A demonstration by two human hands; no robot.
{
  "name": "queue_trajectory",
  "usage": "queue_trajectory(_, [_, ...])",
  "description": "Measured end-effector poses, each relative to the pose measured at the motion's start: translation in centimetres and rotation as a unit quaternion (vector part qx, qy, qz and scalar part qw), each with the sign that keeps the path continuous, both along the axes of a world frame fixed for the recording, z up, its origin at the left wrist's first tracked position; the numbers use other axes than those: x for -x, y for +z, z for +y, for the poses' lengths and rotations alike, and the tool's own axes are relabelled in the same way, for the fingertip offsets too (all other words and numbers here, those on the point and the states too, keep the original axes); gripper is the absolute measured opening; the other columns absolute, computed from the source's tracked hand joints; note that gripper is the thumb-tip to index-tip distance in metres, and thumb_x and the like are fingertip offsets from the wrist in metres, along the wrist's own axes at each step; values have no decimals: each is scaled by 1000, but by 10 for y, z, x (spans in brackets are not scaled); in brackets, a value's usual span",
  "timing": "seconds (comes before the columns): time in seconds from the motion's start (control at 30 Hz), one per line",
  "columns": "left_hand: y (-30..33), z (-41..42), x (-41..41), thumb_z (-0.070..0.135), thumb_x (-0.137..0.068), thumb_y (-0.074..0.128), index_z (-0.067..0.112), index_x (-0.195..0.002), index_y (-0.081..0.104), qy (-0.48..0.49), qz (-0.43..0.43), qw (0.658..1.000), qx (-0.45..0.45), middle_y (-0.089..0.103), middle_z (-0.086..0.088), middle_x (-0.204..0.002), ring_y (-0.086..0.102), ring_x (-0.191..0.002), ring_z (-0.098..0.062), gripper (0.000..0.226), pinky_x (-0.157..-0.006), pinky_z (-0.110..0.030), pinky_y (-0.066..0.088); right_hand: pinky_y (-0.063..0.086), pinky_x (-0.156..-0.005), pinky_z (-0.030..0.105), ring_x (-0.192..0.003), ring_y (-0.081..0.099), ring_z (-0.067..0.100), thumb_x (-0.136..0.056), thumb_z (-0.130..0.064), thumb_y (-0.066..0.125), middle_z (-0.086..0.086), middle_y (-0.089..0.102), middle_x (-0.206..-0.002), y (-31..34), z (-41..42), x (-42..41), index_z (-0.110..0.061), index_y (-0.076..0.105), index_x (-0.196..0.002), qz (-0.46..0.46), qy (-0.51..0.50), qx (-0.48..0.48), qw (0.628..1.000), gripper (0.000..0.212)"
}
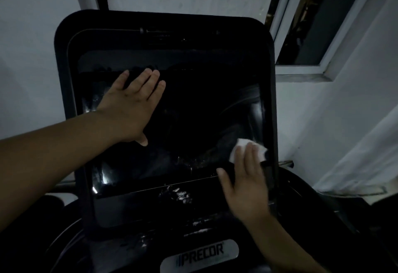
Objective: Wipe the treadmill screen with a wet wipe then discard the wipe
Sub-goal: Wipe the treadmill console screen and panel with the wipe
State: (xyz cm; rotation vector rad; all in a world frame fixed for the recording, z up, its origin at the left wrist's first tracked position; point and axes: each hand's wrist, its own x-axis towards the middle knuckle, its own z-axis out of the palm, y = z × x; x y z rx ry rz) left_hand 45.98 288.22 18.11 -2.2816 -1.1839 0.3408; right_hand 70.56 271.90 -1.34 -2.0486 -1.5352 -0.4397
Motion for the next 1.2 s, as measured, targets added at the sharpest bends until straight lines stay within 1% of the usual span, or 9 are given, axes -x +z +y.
queue_trajectory(0.13, [0,-2,-1,83,-67,69,8,-151,-35,6,6,1000,-2,-37,-17,-162,-31,-152,-30,153,-125,-57,-5,32,-122,52,-158,14,35,-103,-62,43,22,23,-167,-3,12,93,-7,38,-156,-22,111,-1,994,77])
queue_trajectory(0.23, [2,-3,0,84,-68,67,9,-151,-35,5,7,1000,0,-37,-16,-162,-30,-152,-30,152,-125,-57,-5,31,-122,50,-158,13,32,-104,-61,44,19,24,-168,-3,9,96,-13,41,-156,-61,160,20,985,71])
queue_trajectory(0.33, [2,-2,1,83,-68,68,9,-151,-35,1,8,1000,2,-37,-16,-162,-30,-152,-30,151,-125,-58,-4,34,-120,52,-158,16,34,-105,-58,43,21,26,-166,-7,1,46,-13,38,-157,-83,100,21,991,69])
queue_trajectory(0.5, [1,-2,0,80,-68,72,9,-153,-32,-2,1,1000,7,-36,-16,-163,-30,-152,-30,152,-125,-58,-5,35,-118,60,-156,13,43,-107,-56,36,29,21,-165,-7,5,37,-7,35,-157,19,-11,-8,1000,70])
queue_trajectory(0.7, [2,-2,2,81,-68,72,10,-154,-32,-3,-2,1000,4,-35,-15,-164,-29,-153,-29,152,-125,-58,-5,30,-122,55,-157,13,40,-104,-62,40,26,22,-166,-6,18,161,-14,39,-157,-5,124,7,992,72])
queue_trajectory(0.8, [3,-1,3,81,-68,72,11,-154,-32,-6,-3,1000,8,-35,-14,-164,-29,-153,-29,152,-125,-58,-5,32,-120,53,-157,16,36,-104,-61,42,23,26,-166,-9,14,158,-19,43,-155,-37,172,19,984,67])
queue_trajectory(0.9, [2,-1,4,80,-67,73,12,-154,-32,-10,-9,1000,8,-35,-14,-164,-29,-153,-28,152,-125,-58,-5,34,-119,52,-157,19,36,-104,-58,46,22,28,-166,-9,10,107,-19,44,-155,-52,124,20,991,65])
queue_trajectory(1.07, [2,-1,3,80,-67,73,10,-154,-31,-9,-8,1000,6,-36,-15,-163,-30,-152,-30,153,-125,-59,-5,35,-117,59,-157,10,42,-106,-57,38,31,19,-165,-6,12,82,-11,37,-157,30,-17,7,999,69])
queue_trajectory(1.2, [1,0,5,82,-67,71,11,-154,-32,-10,-10,1000,5,-36,-14,-164,-30,-153,-28,153,-125,-58,-6,31,-120,59,-154,17,47,-103,-59,45,33,26,-162,-15,17,169,-13,44,-154,-10,109,-16,994,69])
